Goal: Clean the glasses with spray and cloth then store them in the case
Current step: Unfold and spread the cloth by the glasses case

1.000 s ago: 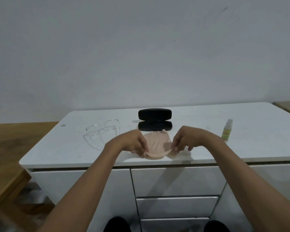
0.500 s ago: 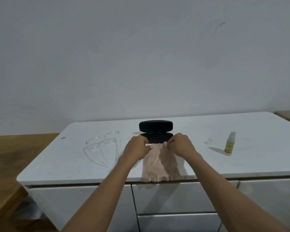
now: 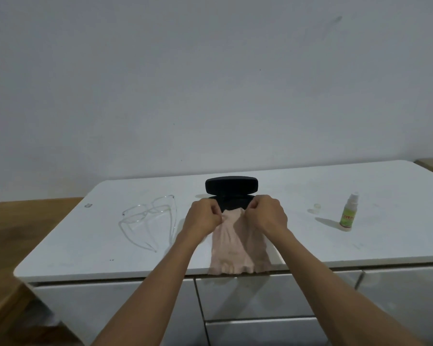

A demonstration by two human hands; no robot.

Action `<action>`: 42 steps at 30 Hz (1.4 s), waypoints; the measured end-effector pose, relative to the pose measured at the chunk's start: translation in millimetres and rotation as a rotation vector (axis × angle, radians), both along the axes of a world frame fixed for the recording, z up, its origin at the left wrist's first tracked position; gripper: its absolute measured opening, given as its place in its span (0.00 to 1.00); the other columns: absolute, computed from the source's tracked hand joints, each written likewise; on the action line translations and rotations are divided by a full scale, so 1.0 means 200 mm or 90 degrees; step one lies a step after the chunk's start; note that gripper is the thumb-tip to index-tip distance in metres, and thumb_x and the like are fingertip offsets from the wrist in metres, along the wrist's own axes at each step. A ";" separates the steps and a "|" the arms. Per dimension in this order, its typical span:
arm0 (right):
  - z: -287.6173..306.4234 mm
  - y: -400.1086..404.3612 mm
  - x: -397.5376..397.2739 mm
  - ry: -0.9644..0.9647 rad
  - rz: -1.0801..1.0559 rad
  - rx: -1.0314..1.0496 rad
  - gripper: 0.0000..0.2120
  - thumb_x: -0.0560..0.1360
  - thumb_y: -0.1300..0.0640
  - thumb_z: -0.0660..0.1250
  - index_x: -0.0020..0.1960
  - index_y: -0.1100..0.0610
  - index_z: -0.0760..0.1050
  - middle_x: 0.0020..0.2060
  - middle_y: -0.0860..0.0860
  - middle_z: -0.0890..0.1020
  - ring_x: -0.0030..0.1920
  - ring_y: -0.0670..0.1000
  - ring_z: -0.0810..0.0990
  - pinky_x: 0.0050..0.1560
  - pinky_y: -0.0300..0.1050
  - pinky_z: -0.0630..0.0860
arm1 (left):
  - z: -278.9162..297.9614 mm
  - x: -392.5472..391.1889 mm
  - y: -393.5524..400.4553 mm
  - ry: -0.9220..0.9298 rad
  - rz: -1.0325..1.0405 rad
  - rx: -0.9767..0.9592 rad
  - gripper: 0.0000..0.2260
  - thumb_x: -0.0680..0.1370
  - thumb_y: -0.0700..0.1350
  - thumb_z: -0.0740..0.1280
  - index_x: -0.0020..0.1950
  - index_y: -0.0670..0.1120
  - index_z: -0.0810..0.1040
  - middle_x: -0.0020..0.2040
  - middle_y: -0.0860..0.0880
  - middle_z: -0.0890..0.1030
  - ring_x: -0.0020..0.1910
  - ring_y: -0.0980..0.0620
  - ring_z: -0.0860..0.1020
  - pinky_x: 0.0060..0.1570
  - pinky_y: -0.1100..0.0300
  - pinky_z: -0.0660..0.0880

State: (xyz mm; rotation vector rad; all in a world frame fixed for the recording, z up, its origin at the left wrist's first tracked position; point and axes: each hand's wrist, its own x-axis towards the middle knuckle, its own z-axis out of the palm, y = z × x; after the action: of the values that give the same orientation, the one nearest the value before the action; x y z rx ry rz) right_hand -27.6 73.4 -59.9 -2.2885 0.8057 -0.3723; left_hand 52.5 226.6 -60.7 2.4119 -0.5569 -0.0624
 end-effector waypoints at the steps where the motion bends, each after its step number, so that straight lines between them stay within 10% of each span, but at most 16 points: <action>1: 0.01 -0.01 0.00 -0.007 0.003 0.010 0.08 0.71 0.62 0.65 0.43 0.53 0.82 0.43 0.51 0.84 0.44 0.56 0.83 0.42 0.46 0.78 | 0.01 0.00 0.00 0.000 0.002 -0.014 0.10 0.72 0.37 0.74 0.36 0.49 0.78 0.36 0.55 0.79 0.36 0.54 0.78 0.35 0.64 0.73; 17: -0.06 -0.08 -0.01 -0.168 0.041 -0.081 0.05 0.76 0.55 0.71 0.52 0.51 0.80 0.47 0.48 0.80 0.46 0.50 0.77 0.39 0.43 0.68 | 0.00 0.04 0.02 -0.021 0.056 -0.046 0.14 0.68 0.39 0.73 0.50 0.49 0.74 0.44 0.48 0.81 0.42 0.46 0.80 0.38 0.56 0.74; 30: -0.06 -0.07 -0.05 0.016 0.232 -0.247 0.13 0.73 0.41 0.71 0.54 0.44 0.85 0.53 0.47 0.81 0.56 0.51 0.77 0.48 0.47 0.77 | -0.05 -0.01 0.05 -0.113 -0.136 0.093 0.18 0.71 0.57 0.76 0.57 0.50 0.85 0.57 0.51 0.80 0.53 0.50 0.81 0.55 0.50 0.79; 42: 0.05 0.36 0.20 -0.131 0.377 -0.256 0.13 0.77 0.55 0.71 0.61 0.48 0.82 0.51 0.47 0.82 0.54 0.51 0.78 0.49 0.51 0.79 | 0.03 0.09 0.64 -0.298 0.010 -0.051 0.12 0.78 0.36 0.68 0.57 0.49 0.84 0.54 0.51 0.84 0.57 0.48 0.75 0.55 0.53 0.75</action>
State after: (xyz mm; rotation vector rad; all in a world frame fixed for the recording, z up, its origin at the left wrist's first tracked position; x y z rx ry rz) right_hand 11.7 145.1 -49.5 -2.6612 -0.0775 -0.5132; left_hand 71.1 354.5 -55.0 2.3535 -0.7310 0.5333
